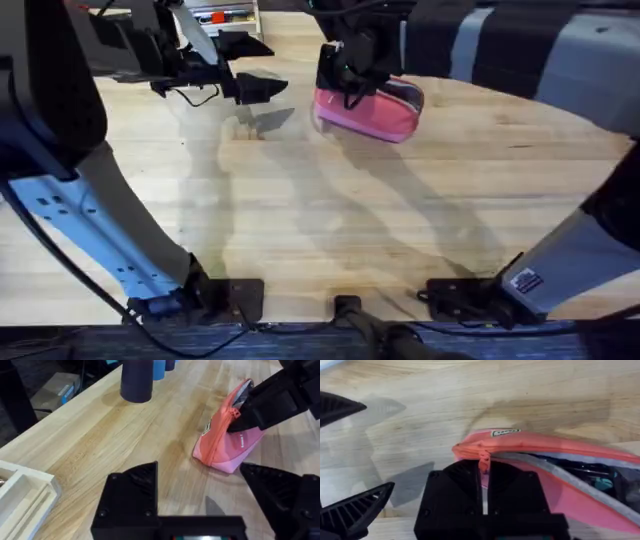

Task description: Unzip the bag, pick up the pens from the table one at a time and place them inside, then zip the bag closed.

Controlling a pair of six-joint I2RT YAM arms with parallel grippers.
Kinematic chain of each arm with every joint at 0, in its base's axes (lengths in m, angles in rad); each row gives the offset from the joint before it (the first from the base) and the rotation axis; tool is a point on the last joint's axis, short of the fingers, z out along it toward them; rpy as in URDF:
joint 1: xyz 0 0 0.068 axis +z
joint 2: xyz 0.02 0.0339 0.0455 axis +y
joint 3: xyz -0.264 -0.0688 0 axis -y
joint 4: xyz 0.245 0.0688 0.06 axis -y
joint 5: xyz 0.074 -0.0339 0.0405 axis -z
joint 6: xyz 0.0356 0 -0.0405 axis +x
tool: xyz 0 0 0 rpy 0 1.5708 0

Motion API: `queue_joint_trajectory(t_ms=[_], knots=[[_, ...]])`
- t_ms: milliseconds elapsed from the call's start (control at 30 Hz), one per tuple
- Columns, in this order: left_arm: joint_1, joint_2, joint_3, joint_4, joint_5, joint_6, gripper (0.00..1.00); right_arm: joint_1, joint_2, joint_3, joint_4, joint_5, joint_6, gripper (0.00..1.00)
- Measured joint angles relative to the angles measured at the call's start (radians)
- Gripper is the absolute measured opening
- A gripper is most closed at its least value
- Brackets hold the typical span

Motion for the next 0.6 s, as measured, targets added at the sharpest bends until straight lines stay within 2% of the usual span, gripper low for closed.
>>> queue_joint_trajectory(t_ms=[600], knots=[[0.000, 0.000, 0.000, 0.000, 0.001, 0.000, 0.993, -0.002, 0.000, 0.000, 0.003, 0.000, -0.007, 0.033]])
